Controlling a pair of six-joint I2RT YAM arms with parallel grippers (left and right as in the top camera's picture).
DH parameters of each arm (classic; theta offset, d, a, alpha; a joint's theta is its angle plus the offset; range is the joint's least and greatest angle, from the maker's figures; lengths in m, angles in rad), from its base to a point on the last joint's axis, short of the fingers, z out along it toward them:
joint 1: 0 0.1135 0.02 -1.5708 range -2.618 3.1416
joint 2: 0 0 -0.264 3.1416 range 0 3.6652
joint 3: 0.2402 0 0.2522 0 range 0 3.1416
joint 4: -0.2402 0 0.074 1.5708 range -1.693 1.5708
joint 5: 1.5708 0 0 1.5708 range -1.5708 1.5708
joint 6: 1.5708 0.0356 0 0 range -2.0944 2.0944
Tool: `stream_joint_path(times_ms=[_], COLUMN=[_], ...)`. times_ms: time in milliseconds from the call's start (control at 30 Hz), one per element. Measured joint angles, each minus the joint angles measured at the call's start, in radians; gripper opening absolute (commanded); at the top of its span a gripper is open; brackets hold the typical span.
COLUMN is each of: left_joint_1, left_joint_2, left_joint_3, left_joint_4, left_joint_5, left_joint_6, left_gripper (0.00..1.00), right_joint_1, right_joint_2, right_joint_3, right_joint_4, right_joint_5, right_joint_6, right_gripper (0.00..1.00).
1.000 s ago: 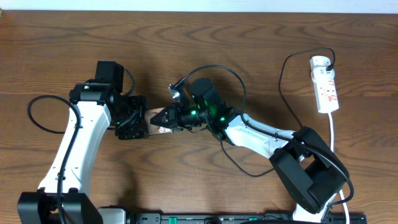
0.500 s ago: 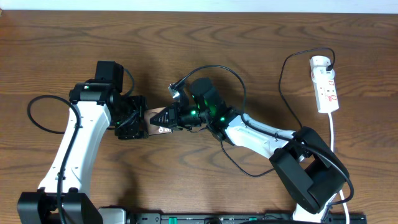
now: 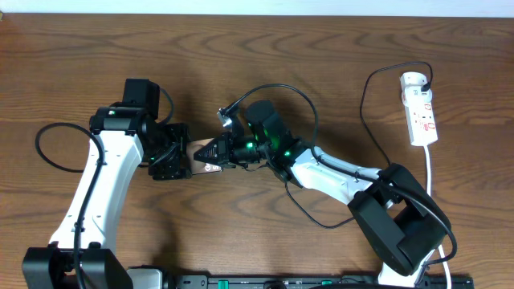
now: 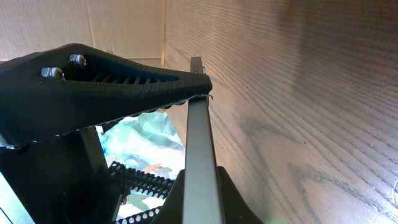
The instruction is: Plug charger to phone and switch on socket
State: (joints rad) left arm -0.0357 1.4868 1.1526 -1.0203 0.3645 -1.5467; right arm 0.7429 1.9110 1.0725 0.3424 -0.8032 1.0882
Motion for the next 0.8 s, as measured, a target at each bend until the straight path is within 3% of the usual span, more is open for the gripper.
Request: stream_joint_path(times_ms=[533,667,800], left_joint_1=[0.0,0.0,0.0], left_joint_2=[0.0,0.0,0.0], left_joint_3=[0.0,0.0,0.0], left_joint_4=[0.0,0.0,0.0], left_joint_5=[0.0,0.0,0.0], left_joint_6=[0.0,0.0,0.0], left_gripper=[0.08,0.24,0.3], right_joint_1=[0.0,0.0,0.0], right_joint_2=[0.0,0.0,0.0], right_joint_3=[0.0,0.0,0.0], right_joint_4=[0.0,0.0,0.0], right_joint_5=[0.0,0.0,0.0], right_joint_6=[0.0,0.0,0.0], right_gripper=[0.01,0.01,0.01])
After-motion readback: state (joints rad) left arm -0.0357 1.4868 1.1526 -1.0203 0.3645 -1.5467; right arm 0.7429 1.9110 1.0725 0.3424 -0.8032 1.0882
